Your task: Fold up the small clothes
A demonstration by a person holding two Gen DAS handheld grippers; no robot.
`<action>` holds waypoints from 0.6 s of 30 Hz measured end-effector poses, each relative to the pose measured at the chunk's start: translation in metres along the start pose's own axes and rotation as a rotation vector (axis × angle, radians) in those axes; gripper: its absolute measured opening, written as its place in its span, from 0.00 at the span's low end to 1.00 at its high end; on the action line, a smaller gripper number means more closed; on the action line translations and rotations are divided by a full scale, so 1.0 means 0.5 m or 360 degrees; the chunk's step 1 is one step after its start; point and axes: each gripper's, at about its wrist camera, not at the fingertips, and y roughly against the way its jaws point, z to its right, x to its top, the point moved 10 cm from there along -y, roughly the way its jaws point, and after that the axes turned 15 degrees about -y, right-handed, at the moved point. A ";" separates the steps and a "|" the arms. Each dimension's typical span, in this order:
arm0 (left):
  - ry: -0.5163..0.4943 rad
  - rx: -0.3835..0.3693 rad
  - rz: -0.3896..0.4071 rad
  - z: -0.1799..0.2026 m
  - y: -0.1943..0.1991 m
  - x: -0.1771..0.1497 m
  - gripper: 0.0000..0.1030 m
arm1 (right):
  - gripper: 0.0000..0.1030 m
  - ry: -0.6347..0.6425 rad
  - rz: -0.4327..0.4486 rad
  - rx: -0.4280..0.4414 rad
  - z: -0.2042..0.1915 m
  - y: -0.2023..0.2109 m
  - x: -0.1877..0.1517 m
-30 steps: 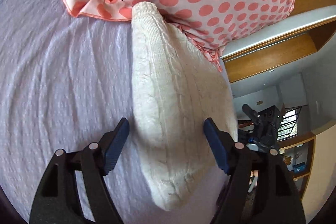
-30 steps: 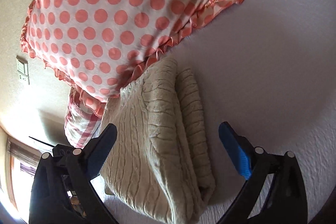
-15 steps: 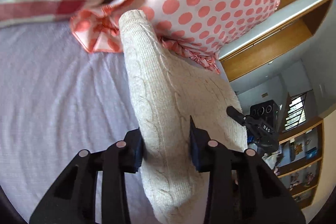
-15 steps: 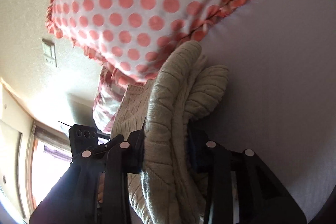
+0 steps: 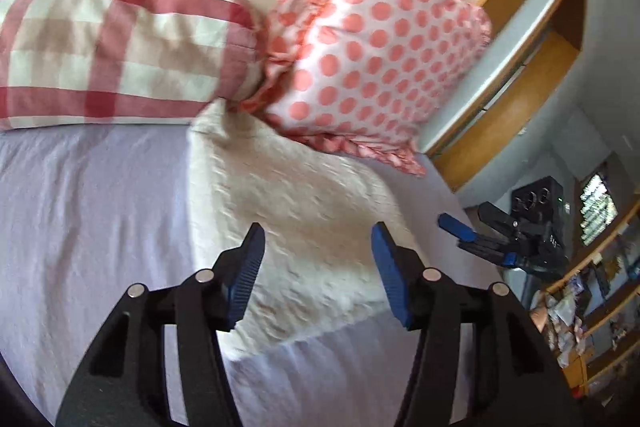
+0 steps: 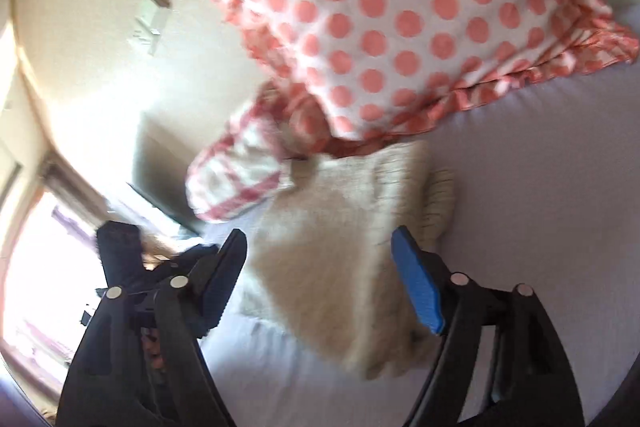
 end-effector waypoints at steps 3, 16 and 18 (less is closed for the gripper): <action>-0.0006 -0.0111 -0.0121 0.055 -0.087 -0.021 0.58 | 0.89 -0.0068 -0.0143 -0.0042 0.009 -0.072 -0.046; -0.0354 0.0410 -0.0207 0.043 -0.016 -0.155 0.92 | 0.99 0.0371 0.0224 -0.0540 0.004 0.015 -0.132; -0.0391 0.0508 -0.0266 0.031 0.003 -0.191 0.94 | 0.99 0.0460 0.0271 -0.0727 0.020 0.028 -0.166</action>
